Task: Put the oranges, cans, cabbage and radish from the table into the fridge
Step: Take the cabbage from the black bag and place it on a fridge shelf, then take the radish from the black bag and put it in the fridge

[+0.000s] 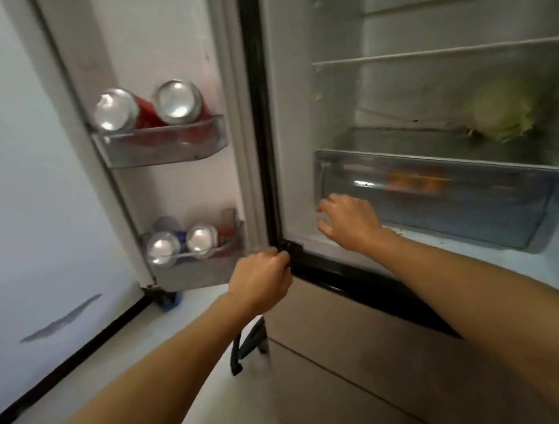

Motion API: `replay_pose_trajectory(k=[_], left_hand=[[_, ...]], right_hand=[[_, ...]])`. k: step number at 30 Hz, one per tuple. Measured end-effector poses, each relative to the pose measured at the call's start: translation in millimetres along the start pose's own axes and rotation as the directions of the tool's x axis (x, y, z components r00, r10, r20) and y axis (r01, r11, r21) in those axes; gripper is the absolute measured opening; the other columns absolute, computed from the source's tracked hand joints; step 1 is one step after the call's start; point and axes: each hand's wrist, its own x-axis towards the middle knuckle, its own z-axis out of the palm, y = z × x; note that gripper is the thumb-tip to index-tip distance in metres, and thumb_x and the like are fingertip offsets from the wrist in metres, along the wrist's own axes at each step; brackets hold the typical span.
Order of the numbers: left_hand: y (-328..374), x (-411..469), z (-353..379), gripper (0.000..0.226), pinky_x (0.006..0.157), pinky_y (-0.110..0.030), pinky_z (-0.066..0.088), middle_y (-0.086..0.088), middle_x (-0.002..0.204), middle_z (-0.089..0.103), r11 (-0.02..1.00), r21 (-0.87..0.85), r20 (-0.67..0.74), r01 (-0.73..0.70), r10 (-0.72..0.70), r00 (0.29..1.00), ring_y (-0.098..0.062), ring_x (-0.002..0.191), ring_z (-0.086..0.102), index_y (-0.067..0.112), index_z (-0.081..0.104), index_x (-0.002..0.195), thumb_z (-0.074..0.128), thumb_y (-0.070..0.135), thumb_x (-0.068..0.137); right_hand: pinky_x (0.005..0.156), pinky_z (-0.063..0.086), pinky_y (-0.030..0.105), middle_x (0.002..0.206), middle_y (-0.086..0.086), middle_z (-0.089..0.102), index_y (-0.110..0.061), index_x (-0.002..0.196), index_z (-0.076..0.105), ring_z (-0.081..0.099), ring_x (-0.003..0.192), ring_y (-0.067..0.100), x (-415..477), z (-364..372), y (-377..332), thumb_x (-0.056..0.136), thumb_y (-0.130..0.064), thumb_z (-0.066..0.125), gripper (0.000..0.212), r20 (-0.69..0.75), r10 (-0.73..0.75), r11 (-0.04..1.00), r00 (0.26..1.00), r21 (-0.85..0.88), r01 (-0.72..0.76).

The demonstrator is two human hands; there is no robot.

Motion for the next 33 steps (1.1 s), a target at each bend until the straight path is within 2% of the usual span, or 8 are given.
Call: replay_pose_trajectory(k=[2,7,9,11,16,23,28,33], left_hand=[[-15,-48,2,0.025,0.071,-0.039,0.049,-0.005,0.105,0.062,0.998,0.014,0.055,0.059,-0.060,0.997,-0.031,0.094,0.060,0.018,0.060,0.103,0.045,0.035,0.093],[-59,-170,-4,0.029,0.076,-0.040,0.048,-0.006,0.109,0.061,0.972,0.082,0.176,0.222,-0.233,0.956,-0.028,0.096,0.059,0.017,0.058,0.115,0.041,0.031,0.096],[-82,-224,-8,0.029,0.076,-0.039,0.049,-0.005,0.109,0.061,0.954,0.114,0.185,0.277,-0.294,0.938,-0.028,0.096,0.059,0.017,0.057,0.113,0.041,0.034,0.096],[-108,-283,-17,0.030,0.074,-0.037,0.048,-0.004,0.108,0.060,0.935,0.137,0.215,0.328,-0.351,0.911,-0.028,0.095,0.059,0.016,0.057,0.112,0.040,0.035,0.096],[-174,-416,-53,0.029,0.076,-0.040,0.051,-0.003,0.103,0.060,0.864,0.190,0.243,0.467,-0.502,0.830,-0.026,0.089,0.060,0.015,0.057,0.107,0.039,0.035,0.096],[-255,-589,-127,0.022,0.071,-0.031,0.051,0.000,0.099,0.061,0.670,0.223,0.201,0.708,-0.743,0.639,-0.017,0.084,0.060,0.019,0.058,0.100,0.044,0.035,0.096],[-313,-677,-163,0.020,0.075,-0.033,0.049,0.001,0.101,0.062,0.495,0.270,0.134,0.826,-0.869,0.477,-0.020,0.090,0.060,0.019,0.059,0.101,0.047,0.034,0.093],[-393,-747,-190,0.023,0.073,-0.039,0.051,-0.002,0.100,0.062,0.329,0.324,0.053,0.887,-0.943,0.330,-0.023,0.087,0.061,0.017,0.059,0.099,0.045,0.034,0.092]], right_hand=[[0.081,0.047,0.038,0.120,0.005,0.060,-0.020,0.120,0.061,0.057,0.108,0.029,-15,12,-38,0.094,-0.035,0.047,0.034,0.042,-0.073,0.996,0.996,0.046,0.071],[0.066,0.045,0.033,0.106,0.003,0.062,-0.019,0.113,0.062,0.061,0.092,0.027,-60,50,-136,0.092,-0.035,0.044,0.032,0.138,-0.235,0.971,0.962,0.088,0.224],[0.068,0.050,0.039,0.099,0.005,0.063,-0.017,0.104,0.064,0.063,0.088,0.030,-76,69,-182,0.085,-0.041,0.036,0.041,0.207,-0.265,0.958,0.942,0.165,0.234],[0.072,0.051,0.041,0.101,0.006,0.064,-0.017,0.105,0.064,0.063,0.091,0.030,-96,82,-239,0.083,-0.044,0.030,0.048,0.223,-0.309,0.942,0.925,0.206,0.265],[0.081,0.047,0.035,0.118,0.001,0.061,-0.022,0.124,0.058,0.060,0.100,0.024,-142,79,-384,0.095,-0.037,0.045,0.035,0.194,-0.458,0.876,0.868,0.266,0.403],[0.082,0.046,0.030,0.120,0.000,0.061,-0.021,0.126,0.056,0.060,0.101,0.021,-173,72,-600,0.097,-0.038,0.045,0.036,0.080,-0.707,0.671,0.702,0.390,0.631],[0.084,0.048,0.029,0.122,-0.001,0.060,-0.020,0.129,0.054,0.060,0.103,0.018,-177,75,-737,0.098,-0.038,0.045,0.037,0.050,-0.816,0.540,0.576,0.422,0.728],[0.078,0.050,0.031,0.110,-0.002,0.062,-0.021,0.115,0.060,0.061,0.095,0.018,-152,96,-866,0.095,-0.036,0.047,0.029,-0.024,-0.888,0.390,0.459,0.489,0.780]])
